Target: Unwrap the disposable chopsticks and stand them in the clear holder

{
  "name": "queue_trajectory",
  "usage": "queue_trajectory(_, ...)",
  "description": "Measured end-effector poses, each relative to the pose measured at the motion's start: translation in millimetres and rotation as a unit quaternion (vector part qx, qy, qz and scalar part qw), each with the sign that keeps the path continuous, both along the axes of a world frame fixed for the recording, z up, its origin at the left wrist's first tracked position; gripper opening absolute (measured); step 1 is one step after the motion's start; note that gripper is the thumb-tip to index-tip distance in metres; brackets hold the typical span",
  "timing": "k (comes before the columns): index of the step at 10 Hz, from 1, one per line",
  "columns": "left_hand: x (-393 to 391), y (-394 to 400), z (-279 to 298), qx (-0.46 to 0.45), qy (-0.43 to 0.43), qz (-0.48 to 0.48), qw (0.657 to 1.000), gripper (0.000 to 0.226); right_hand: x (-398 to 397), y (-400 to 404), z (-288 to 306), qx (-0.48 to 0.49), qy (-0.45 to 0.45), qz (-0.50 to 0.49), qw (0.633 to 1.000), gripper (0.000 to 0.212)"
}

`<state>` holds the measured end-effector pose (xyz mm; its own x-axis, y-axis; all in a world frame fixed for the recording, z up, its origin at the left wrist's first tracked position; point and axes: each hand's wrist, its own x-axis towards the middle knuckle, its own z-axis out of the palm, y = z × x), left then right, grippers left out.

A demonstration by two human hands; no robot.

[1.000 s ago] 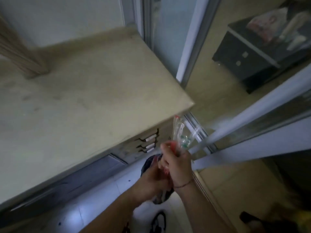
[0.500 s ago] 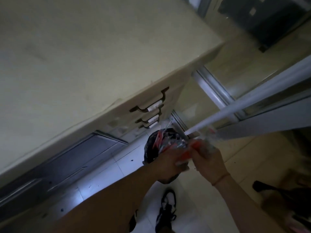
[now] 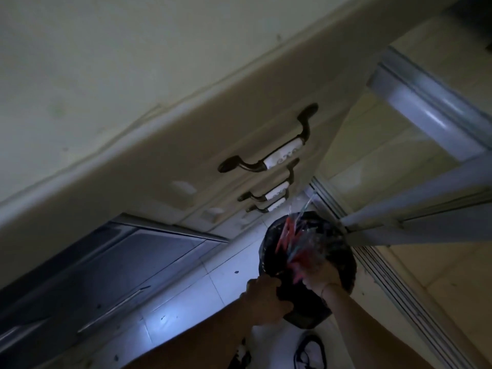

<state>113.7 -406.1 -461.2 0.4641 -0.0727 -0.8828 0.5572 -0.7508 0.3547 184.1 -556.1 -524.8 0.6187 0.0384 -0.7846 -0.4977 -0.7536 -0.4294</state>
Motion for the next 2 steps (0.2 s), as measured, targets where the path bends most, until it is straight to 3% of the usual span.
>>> queue_trajectory(1,-6.2,3.9,9.7,-0.001,0.01,0.032,0.999,0.068,-6.5,-5.0,-2.6,0.0,0.04,-0.056,0.998,0.03)
queue_trajectory(2,-4.0,0.2,38.7,-0.015,0.003,0.087,0.996,0.069,-6.8,-10.3,34.0,-0.005,0.012,-0.107,0.994,0.029)
